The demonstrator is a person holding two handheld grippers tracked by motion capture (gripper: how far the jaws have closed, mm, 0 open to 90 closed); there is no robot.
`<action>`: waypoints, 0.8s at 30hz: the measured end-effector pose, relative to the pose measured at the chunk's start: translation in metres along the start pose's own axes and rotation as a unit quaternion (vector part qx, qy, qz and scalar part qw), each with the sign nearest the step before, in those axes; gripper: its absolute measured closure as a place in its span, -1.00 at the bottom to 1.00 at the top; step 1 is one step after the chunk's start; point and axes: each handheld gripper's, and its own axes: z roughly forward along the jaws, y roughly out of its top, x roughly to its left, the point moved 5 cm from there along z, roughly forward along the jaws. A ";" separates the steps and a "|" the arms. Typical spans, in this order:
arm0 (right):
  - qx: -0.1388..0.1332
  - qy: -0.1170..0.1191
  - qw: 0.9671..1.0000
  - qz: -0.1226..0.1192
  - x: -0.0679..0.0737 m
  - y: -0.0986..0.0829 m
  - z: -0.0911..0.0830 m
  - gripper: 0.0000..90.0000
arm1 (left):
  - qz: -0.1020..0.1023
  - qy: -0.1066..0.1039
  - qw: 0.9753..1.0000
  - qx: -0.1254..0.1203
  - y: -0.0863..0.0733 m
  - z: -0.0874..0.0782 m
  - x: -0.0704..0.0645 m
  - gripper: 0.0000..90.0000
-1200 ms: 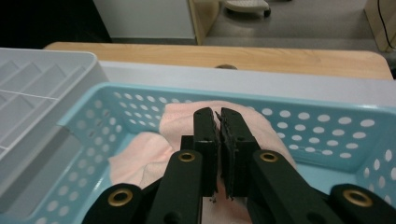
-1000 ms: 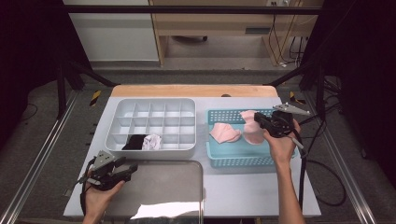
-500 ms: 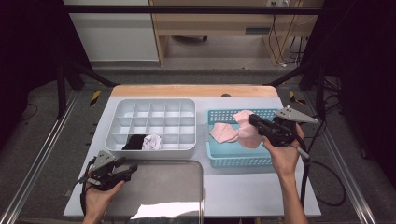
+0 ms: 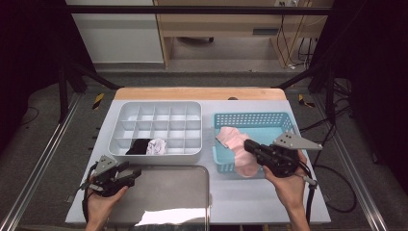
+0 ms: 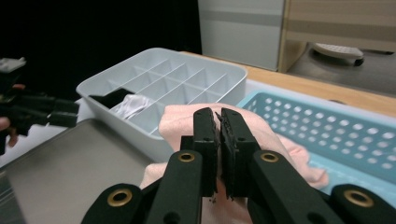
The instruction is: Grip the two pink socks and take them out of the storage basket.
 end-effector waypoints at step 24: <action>0.122 0.052 0.991 0.035 0.024 -0.101 0.025 0.90 | 0.000 0.000 1.000 -0.004 0.003 -0.002 -0.003 -0.10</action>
